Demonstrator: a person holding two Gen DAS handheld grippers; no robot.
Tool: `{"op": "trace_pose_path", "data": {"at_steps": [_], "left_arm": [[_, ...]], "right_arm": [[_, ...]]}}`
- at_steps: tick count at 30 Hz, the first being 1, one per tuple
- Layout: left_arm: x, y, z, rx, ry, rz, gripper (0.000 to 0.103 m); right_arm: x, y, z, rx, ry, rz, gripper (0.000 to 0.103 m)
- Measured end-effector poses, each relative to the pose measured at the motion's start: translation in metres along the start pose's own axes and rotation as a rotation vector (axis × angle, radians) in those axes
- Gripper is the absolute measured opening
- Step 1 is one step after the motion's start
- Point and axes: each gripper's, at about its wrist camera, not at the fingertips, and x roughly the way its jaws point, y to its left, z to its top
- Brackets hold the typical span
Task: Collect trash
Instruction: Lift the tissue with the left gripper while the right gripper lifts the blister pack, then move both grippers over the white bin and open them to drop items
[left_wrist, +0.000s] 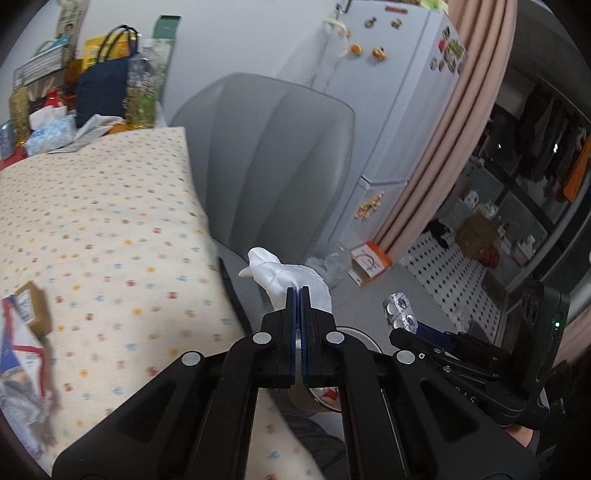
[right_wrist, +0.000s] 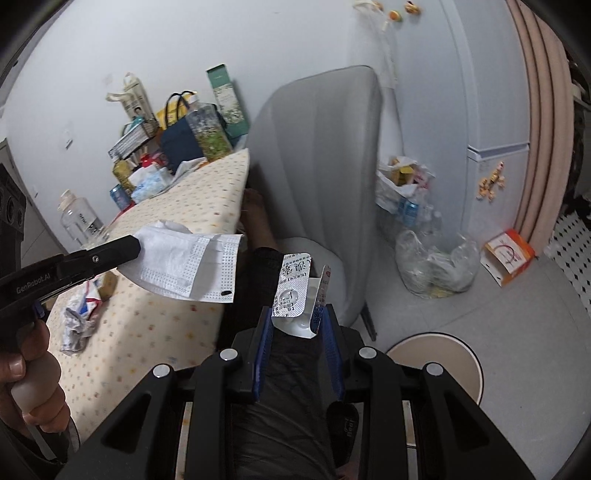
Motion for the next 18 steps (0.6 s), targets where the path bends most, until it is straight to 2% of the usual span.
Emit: {"op": "trace_pose_path", "data": {"at_steps": [9,18], "left_arm": [[0.058,-0.04,-0.004,0.054,0.103,-0.023,0.003],[0.096,-0.066,-0.014,0.089,0.172,-0.005,0.003]], "right_arm": [[0.017,-0.07,-0.018,0.117,0.039,-0.054,0.028],[0.04,-0.117,-0.033,0.203,0.068,-0.083,0.029]]}}
